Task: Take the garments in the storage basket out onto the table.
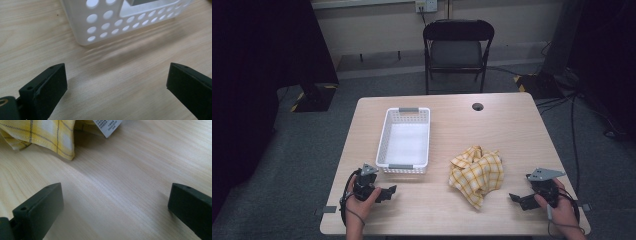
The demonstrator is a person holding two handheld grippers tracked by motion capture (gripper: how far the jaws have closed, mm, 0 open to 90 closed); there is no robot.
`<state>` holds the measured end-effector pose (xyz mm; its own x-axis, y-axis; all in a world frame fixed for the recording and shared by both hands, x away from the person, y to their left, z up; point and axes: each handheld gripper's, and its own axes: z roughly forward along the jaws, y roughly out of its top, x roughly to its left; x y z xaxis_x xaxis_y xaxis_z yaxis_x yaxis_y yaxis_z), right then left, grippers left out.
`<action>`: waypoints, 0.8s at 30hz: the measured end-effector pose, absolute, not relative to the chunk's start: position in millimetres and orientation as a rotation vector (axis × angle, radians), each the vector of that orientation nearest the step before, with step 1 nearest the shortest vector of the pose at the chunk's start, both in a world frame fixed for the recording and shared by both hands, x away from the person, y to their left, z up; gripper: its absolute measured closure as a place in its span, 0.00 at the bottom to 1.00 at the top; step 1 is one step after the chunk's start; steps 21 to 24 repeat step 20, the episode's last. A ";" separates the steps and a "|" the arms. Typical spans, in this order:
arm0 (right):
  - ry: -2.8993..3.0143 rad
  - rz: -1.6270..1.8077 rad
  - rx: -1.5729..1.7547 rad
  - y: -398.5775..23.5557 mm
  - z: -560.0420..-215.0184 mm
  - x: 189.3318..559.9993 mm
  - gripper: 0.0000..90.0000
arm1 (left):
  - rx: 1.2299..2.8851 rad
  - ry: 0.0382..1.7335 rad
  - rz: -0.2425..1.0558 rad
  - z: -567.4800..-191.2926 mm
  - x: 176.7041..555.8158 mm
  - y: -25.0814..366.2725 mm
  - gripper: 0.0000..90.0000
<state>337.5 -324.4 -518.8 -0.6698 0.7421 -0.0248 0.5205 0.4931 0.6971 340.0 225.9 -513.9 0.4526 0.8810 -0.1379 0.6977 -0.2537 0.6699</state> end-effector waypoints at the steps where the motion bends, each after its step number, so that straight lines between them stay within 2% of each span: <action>1: 2.420 0.967 1.061 -324.4 -518.7 337.4 0.00 | 2.035 1.323 0.353 -515.0 340.2 226.5 0.03; 12: 2.420 0.967 1.061 -324.4 -518.7 337.4 0.00 | 2.081 1.346 0.474 -525.7 341.8 226.1 0.03; 24: 2.420 0.967 1.061 -324.4 -518.7 337.5 0.00 | 2.066 1.335 0.483 -528.0 340.8 226.2 0.00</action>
